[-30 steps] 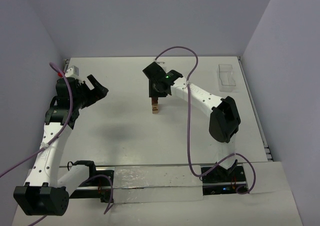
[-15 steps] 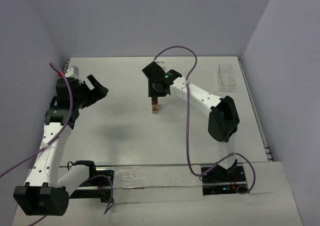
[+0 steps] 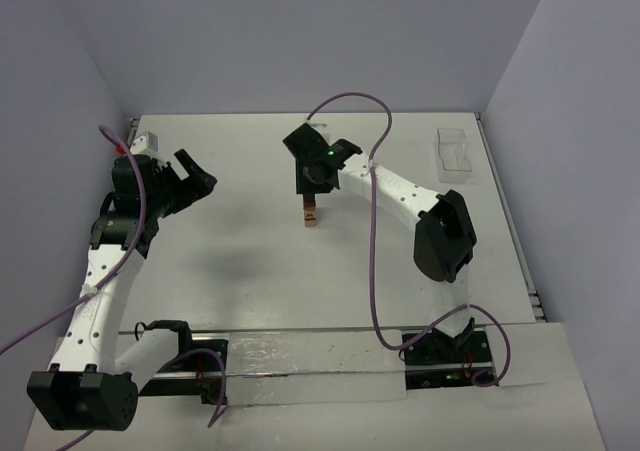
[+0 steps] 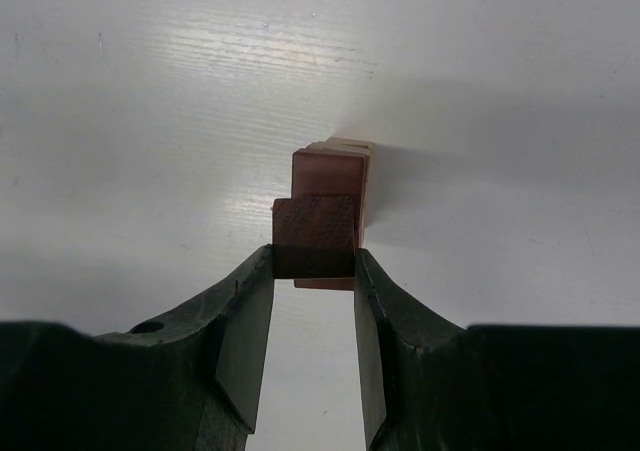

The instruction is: Build the wood block tower

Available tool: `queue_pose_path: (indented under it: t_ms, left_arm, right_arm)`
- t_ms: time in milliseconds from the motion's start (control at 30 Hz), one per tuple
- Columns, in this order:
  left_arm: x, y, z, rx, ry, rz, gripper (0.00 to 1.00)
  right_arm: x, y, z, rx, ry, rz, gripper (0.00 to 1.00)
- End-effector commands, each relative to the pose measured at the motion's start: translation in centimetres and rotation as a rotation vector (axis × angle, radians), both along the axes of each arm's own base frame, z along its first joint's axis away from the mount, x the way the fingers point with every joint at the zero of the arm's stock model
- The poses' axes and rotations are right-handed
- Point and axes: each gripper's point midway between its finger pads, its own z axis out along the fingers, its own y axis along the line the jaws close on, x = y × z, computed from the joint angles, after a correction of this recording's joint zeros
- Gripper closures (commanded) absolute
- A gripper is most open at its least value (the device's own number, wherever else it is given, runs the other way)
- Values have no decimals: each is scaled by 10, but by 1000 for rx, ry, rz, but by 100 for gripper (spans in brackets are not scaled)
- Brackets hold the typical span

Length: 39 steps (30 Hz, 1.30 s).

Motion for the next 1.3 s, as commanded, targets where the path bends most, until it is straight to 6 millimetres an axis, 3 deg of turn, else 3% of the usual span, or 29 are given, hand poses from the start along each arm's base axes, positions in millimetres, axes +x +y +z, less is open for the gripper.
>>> queue_pose_path:
  t_ms: [0,167,1267]
  left_arm:
    - [2,1,11,-3,-53,3,1]
    - [2,1,11,-3,-54,3,1]
    - [1,0,9,-7,-50,-1,1]
  right_arm:
    - [8,7,18,24,-52,-6,63]
    - [8,7,17,23,-50,-1,55]
    - [6,11,12,27,-37,31,53]
